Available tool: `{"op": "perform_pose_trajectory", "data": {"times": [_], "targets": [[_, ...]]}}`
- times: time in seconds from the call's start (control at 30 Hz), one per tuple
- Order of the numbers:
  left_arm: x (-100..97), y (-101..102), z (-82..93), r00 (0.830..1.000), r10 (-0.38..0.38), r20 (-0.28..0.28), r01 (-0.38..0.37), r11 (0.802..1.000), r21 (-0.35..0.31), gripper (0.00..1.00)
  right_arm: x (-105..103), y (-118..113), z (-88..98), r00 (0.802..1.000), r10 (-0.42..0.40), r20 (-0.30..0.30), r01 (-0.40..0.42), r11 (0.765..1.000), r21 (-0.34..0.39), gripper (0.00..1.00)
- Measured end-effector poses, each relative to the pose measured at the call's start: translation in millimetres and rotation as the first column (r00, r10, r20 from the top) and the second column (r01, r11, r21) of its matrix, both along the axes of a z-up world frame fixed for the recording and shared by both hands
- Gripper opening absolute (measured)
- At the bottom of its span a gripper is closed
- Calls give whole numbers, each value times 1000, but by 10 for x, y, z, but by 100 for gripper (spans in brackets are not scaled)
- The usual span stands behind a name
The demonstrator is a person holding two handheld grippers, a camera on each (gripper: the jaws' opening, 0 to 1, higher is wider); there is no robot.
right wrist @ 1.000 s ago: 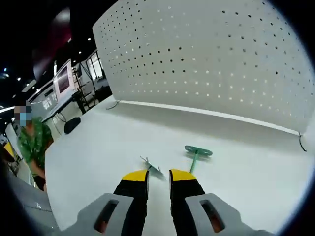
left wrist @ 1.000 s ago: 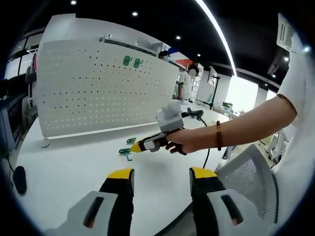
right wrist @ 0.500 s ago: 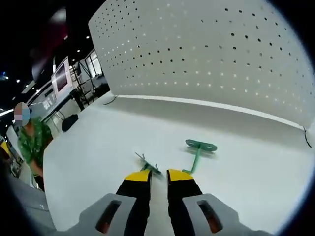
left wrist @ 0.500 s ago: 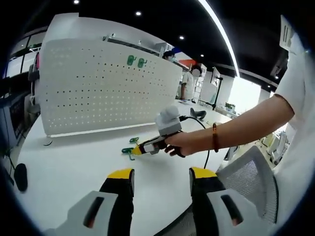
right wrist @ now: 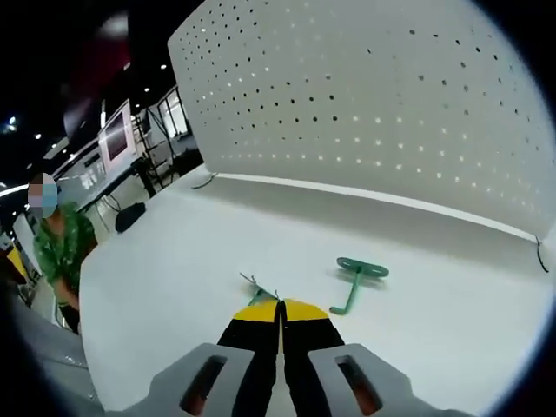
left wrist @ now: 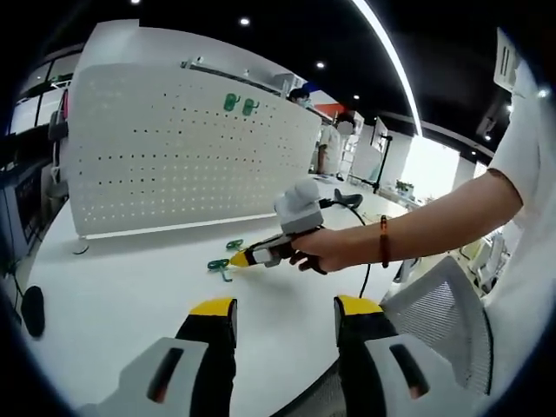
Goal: Insert the hook assembly into the mounting plate slot until the hook locks in place.
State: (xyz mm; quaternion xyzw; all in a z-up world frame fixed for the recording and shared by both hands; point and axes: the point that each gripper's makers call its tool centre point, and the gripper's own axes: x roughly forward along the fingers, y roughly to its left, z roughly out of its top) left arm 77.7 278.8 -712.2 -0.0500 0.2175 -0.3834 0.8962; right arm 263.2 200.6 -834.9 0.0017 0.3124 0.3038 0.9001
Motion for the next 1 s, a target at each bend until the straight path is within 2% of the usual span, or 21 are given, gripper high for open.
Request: {"op": "perform_pose_trajectory", "data": {"times": [0.07,0.17,0.3,0.7,0.77,1.0], "targets": [[0,-7,2,1000,-4,3,4,1000,0,46,5,11,2,1000,6,2,-6,1000,3,0],[-2,-10,9,1000,-7,3,7,1000,-2,46,-6,-3,-44,999,35,5,-35,998,-55,0],[0,12,19,1000,-1,4,1,1000,-7,46,23,4,-37,999,31,16,-30,998,-47,7],[15,49,1,1000,14,-6,-14,1000,-6,46,79,110,-99,995,97,-4,-97,993,-62,7],[17,54,-10,1000,15,-8,-15,1000,-4,46,67,133,-103,992,123,2,-122,989,-79,6],[15,58,-32,1000,16,-14,-16,1000,-1,46,72,111,-90,995,101,-2,-101,993,-59,0]]}}
